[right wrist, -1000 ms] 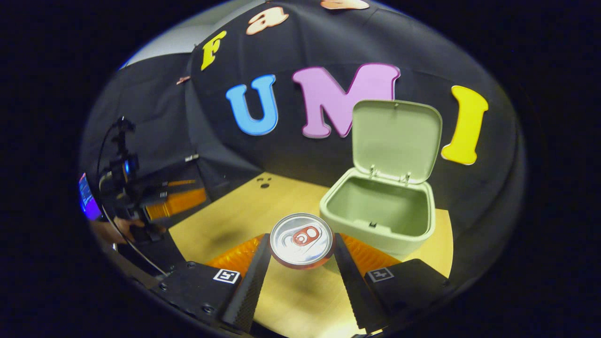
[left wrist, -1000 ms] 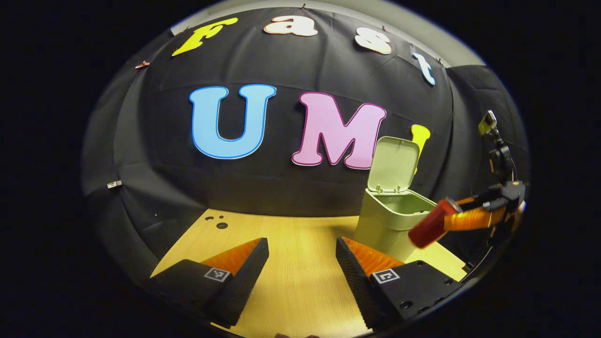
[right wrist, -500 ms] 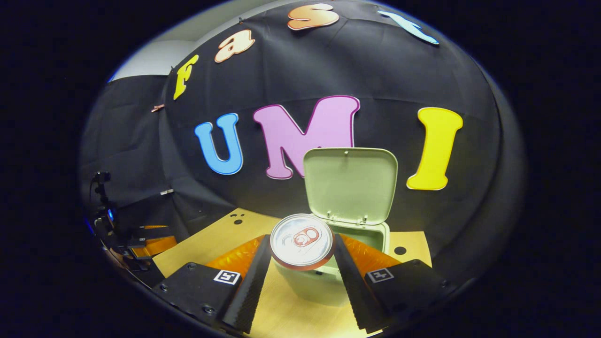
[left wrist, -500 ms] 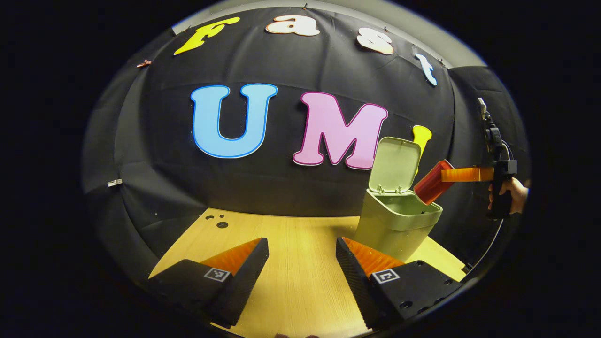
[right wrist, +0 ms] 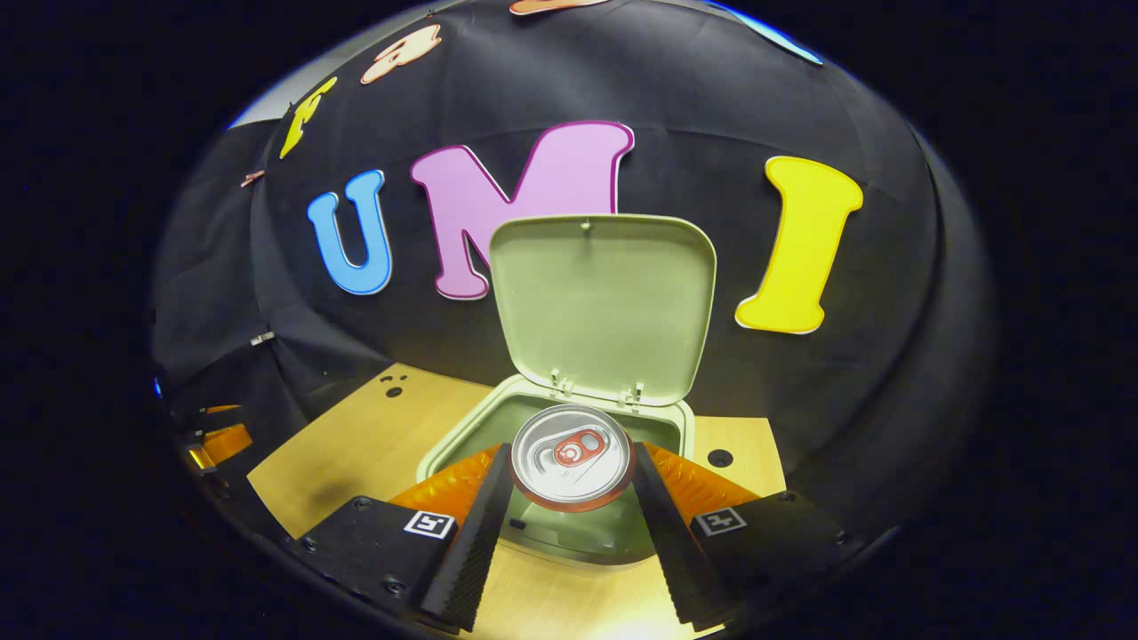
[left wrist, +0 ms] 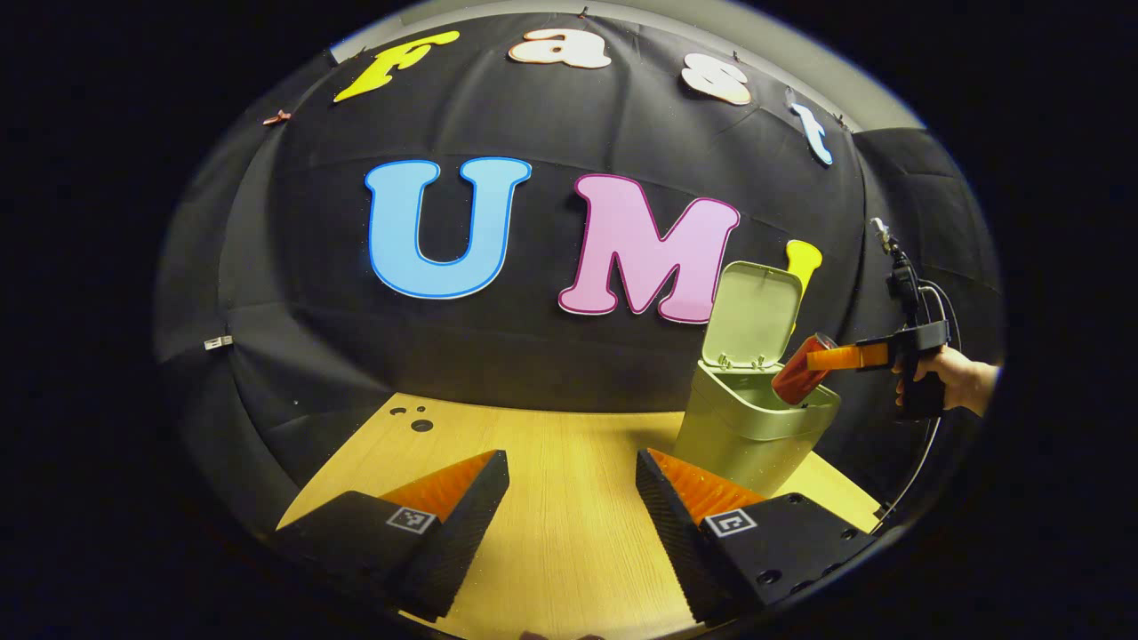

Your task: Press the lid of the desktop garbage bin to open it, pick up the crumpled paper on the desktop and throw it into the bin, then pick up the pop can on the desktop and drop it into the bin, and finally close the garbage bin lid.

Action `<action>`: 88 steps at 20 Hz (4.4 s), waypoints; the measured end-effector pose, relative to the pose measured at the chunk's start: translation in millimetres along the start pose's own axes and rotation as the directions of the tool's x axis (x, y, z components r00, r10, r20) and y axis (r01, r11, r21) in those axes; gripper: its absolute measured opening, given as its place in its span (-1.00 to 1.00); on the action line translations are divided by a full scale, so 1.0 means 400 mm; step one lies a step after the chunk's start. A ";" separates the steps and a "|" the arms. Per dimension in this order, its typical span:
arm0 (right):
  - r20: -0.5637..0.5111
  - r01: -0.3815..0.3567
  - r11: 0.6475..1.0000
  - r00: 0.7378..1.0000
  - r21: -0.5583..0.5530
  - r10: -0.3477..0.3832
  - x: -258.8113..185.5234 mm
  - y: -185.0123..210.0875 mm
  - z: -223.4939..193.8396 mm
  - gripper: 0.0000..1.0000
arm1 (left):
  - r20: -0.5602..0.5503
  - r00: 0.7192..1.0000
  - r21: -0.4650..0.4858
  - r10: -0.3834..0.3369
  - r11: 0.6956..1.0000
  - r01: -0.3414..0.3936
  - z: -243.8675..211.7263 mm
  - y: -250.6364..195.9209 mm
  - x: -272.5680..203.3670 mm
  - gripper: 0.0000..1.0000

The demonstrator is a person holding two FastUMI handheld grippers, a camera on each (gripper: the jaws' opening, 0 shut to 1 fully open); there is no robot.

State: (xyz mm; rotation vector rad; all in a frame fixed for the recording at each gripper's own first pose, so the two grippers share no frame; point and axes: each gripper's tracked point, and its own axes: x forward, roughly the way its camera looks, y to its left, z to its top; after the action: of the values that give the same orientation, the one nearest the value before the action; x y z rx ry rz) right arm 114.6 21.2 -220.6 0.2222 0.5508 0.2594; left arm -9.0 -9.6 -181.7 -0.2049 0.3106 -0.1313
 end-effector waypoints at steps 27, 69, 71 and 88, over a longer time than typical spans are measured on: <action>-0.183 -0.007 1.000 0.983 -0.002 0.006 0.082 -0.019 -0.120 0.86 | -0.016 1.000 -0.001 0.015 1.000 -0.015 -0.014 0.007 -0.015 0.87; 0.420 0.117 0.993 0.900 0.024 -0.116 0.097 0.003 0.479 0.92 | -0.064 0.995 -0.037 0.080 0.996 -0.083 -0.066 0.032 -0.100 0.87; 0.409 0.096 0.995 0.907 0.030 -0.099 0.073 0.017 0.452 0.92 | -0.064 0.996 -0.035 0.069 0.997 -0.071 -0.067 0.025 -0.096 0.87; 0.187 0.049 0.998 0.981 -0.031 -0.042 0.027 0.078 0.121 0.96 | -0.062 0.998 -0.048 0.027 0.998 -0.030 -0.076 0.004 -0.081 0.87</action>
State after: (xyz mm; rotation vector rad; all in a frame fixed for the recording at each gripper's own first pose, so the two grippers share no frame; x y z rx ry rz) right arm 143.8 47.4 -176.9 0.1972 0.3646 0.2015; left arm -49.0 -8.1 -200.9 -0.2450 0.3782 -0.1024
